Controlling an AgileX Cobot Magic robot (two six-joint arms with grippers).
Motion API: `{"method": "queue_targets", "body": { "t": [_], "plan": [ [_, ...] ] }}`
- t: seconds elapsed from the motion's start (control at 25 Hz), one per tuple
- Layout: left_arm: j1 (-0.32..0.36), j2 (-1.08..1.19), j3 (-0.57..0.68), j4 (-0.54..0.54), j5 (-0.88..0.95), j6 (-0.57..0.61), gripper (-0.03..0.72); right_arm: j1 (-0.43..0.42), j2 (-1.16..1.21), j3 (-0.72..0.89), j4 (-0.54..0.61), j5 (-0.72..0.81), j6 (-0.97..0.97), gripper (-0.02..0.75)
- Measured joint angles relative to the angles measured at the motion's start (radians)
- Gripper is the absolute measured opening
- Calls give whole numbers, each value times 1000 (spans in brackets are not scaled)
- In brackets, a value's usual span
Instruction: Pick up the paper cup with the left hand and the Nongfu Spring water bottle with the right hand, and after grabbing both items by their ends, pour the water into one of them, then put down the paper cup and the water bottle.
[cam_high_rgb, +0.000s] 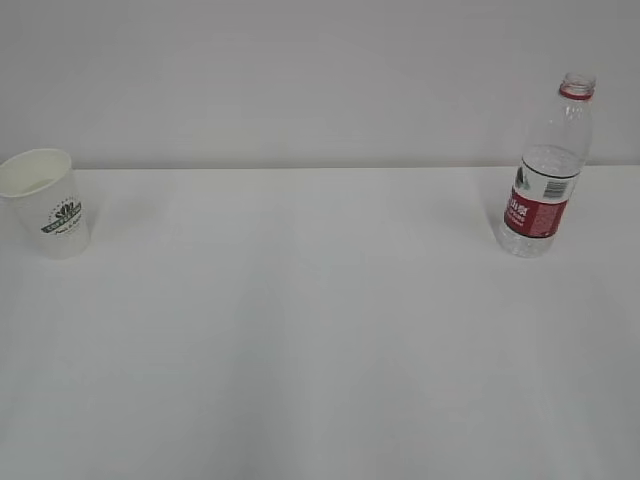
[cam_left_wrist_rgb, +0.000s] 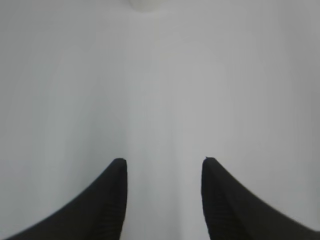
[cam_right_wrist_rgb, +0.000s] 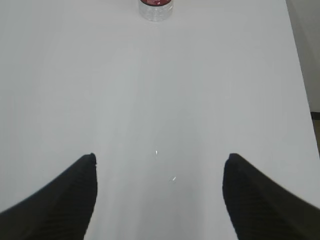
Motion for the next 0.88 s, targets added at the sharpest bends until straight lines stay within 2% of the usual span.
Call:
{"method": "queue_targets", "body": {
  "t": [0.44,0.8,0.88],
  "plan": [
    [0,-14,22,-2,19,2,335,0,-65,17,-47,38,11,587],
    [-2,-260,36,-4,-12,2,331,0,-125,17,-53,43,13,587],
    [-2,-258,41,-5,-21,2,331,0,-140,17,-53,43,13,587]
  ]
}}
